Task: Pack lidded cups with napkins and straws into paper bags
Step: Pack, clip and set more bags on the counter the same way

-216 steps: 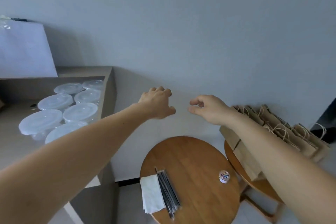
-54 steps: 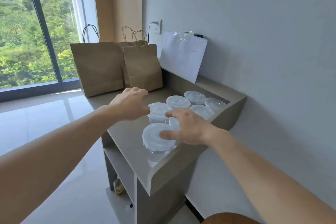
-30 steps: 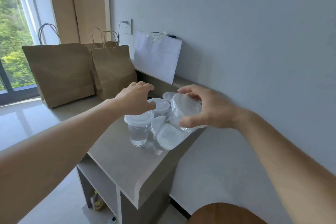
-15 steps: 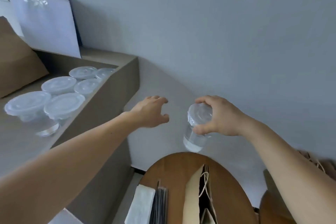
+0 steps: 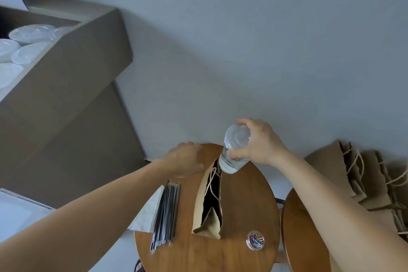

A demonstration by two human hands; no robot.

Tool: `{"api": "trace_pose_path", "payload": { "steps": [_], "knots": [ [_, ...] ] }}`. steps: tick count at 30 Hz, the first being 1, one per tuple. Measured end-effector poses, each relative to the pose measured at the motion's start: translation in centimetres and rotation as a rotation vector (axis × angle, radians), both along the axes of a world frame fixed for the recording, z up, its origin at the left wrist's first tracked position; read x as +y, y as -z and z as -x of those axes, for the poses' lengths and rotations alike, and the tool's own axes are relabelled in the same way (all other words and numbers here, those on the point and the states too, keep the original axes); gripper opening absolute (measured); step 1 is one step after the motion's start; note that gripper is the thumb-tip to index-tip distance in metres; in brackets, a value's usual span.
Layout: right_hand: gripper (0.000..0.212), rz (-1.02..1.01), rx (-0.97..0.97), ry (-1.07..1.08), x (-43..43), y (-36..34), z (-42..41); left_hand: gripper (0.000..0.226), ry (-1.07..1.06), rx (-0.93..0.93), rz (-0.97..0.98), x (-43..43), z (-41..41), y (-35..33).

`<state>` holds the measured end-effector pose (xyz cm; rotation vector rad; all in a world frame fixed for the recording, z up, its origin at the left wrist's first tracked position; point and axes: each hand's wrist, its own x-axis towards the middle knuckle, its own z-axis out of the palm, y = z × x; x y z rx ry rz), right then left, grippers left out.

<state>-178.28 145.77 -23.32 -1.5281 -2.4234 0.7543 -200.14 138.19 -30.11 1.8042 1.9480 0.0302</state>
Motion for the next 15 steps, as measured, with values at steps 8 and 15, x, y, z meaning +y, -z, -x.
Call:
{"api": "trace_pose_path", "payload": {
  "steps": [8, 15],
  "knots": [
    [0.103, 0.010, 0.050, 0.087, 0.5, 3.0, 2.9, 0.087, 0.008, -0.078, 0.315, -2.3, -2.3, 6.8],
    [0.104, 0.033, 0.076, 0.181, -1.1, 5.6, 4.3, 0.035, -0.195, -0.204, 0.310, -3.0, -2.9, 9.2]
  ]
}}
